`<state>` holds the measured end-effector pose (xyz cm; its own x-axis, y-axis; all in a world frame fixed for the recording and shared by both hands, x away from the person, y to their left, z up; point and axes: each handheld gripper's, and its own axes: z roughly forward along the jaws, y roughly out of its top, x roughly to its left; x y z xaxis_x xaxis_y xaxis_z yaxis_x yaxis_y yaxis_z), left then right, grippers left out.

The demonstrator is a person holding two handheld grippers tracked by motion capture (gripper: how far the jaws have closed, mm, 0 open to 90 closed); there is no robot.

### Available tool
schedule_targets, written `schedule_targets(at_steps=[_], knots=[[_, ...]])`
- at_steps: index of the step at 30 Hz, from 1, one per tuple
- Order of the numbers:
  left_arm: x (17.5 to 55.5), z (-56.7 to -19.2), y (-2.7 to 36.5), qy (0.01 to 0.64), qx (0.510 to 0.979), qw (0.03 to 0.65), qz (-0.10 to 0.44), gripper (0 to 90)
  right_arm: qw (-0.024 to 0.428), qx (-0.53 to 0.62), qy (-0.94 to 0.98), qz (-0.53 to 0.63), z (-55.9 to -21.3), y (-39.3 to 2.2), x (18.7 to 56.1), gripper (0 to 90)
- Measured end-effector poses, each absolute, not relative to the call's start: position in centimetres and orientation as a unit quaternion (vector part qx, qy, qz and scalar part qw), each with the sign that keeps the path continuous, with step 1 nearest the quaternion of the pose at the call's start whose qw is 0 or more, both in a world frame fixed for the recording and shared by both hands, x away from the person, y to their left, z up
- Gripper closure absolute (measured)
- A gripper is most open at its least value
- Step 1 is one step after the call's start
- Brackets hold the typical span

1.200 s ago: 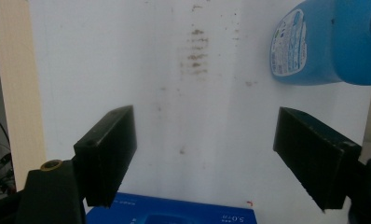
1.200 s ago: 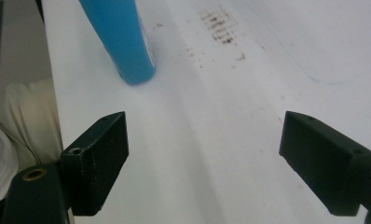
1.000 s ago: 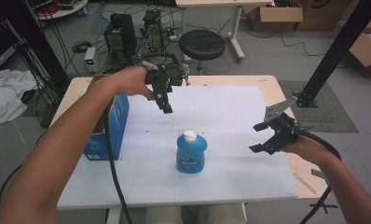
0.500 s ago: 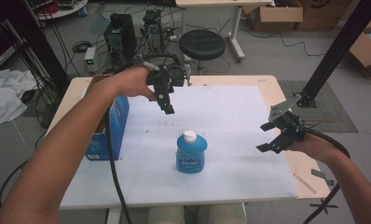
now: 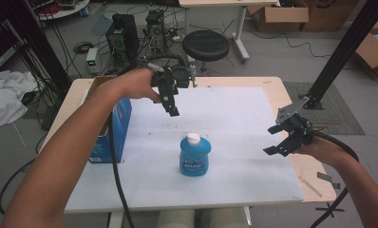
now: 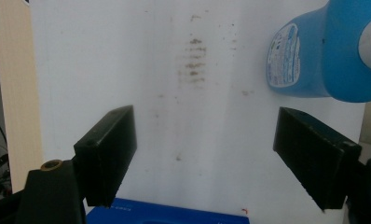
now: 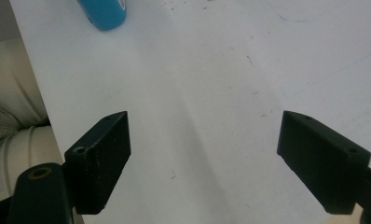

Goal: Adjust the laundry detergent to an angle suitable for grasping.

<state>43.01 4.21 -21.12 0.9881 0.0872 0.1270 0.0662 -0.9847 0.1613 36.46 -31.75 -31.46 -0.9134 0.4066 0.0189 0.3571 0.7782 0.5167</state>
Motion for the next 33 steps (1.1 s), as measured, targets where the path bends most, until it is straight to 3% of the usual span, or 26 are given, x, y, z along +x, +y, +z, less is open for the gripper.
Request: schedule_targets(at_steps=[33], knots=[[44.3,-20.7,0.3,0.031,0.994,0.083,0.063,21.4,0.048,0.197,0.942,0.267,-31.1,-31.5,36.5,17.0]])
